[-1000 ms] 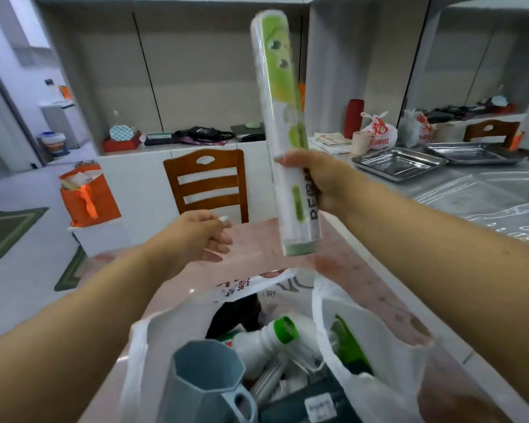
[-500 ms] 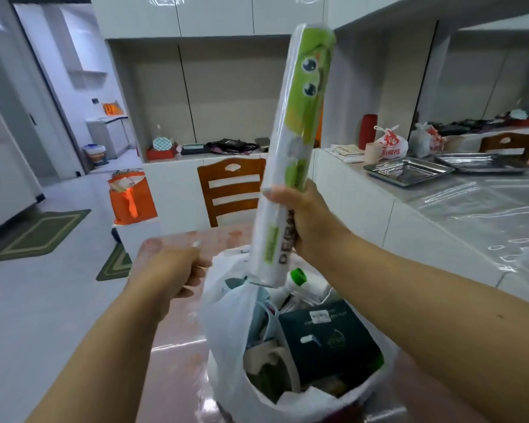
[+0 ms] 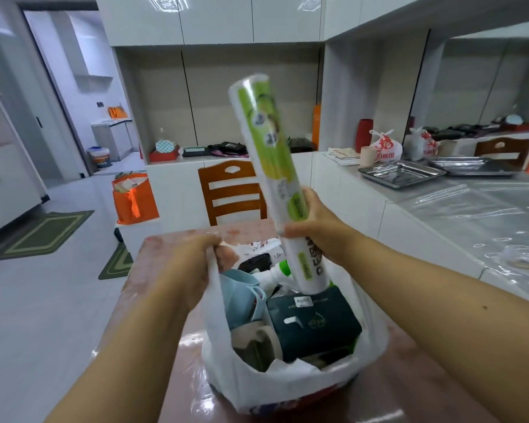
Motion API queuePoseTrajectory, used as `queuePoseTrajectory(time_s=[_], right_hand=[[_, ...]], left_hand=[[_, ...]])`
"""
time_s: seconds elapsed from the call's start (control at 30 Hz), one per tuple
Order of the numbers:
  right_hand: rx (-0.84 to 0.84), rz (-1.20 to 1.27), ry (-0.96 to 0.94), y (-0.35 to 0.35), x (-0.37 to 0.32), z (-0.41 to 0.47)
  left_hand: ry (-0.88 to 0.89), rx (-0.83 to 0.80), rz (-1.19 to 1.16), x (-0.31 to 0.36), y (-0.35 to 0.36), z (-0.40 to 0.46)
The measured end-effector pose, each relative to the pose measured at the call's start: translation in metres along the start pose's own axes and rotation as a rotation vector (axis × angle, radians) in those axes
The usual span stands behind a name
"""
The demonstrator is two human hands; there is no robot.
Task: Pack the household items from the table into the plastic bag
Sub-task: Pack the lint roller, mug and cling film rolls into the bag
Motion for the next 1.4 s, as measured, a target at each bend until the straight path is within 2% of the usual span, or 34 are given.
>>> queuePoseTrajectory(time_s=[0.1,0.23,0.47,0.7,0.77,0.8,0.87,0.9,0.93,0.97,1.0,1.07,1.13,1.17,1.27,1.4], right_hand=[[-0.037,-0.281,0.016,-0.005,0.015,-0.006],[-0.164,-0.486,0.0,-0.001,0.025,-0.01],[-0.338,-1.09,0.047,-0.011,0.06,-0.014],[-0.391,-1.293,0.059,-0.008,0.055,-0.014],[-0.3,-1.305,0.046,-0.015,0.039,-0.024],[-0.133,-1.305,0.038,-0.026,0.028,-0.03],[0.42,-1.259,0.147,-0.065,0.01,-0.049],[0.623,-1.183,0.317,-0.083,0.012,-0.062],[0.68,-1.033,0.52,-0.093,0.023,-0.071],[0.634,-0.823,0.653,-0.092,0.036,-0.076],[0.556,-0.587,0.684,-0.088,0.048,-0.072],[0.538,-0.13,0.502,-0.084,0.041,-0.056],[0.614,0.17,0.318,-0.089,0.009,-0.038],[0.592,0.199,0.266,-0.088,-0.007,-0.028],[0.442,0.07,0.226,-0.07,-0.045,-0.006],[0.38,0.086,0.196,-0.057,-0.064,0.009]], left_hand=[[-0.104,-0.147,-0.403,0.001,-0.02,0.022],[-0.149,-0.166,-0.574,0.01,-0.037,0.036],[-0.184,-0.026,-0.458,0.006,-0.067,0.047],[-0.141,0.014,-0.218,0.019,-0.037,0.042],[-0.14,0.034,-0.177,0.021,-0.032,0.042],[-0.14,0.046,-0.172,0.021,-0.032,0.043],[-0.145,0.072,-0.189,0.019,-0.036,0.045],[-0.148,0.083,-0.202,0.018,-0.038,0.046],[-0.15,0.09,-0.211,0.018,-0.04,0.047],[-0.154,0.091,-0.212,0.017,-0.04,0.047],[-0.157,0.088,-0.211,0.017,-0.039,0.045],[-0.152,0.089,-0.211,0.018,-0.038,0.042],[-0.14,0.08,-0.219,0.022,-0.034,0.04],[-0.133,0.066,-0.228,0.025,-0.031,0.039],[-0.093,0.04,-0.226,0.041,-0.021,0.04],[-0.061,0.061,-0.204,0.053,-0.016,0.052]])
Point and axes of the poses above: each hand's wrist, its own z-axis towards the middle knuckle, its own y-axis out of the palm, x = y × z, the point moved 5 cm from there along z, towards the middle knuckle, and after that the axes turned 1 degree about -y, right-handed, at the moved point
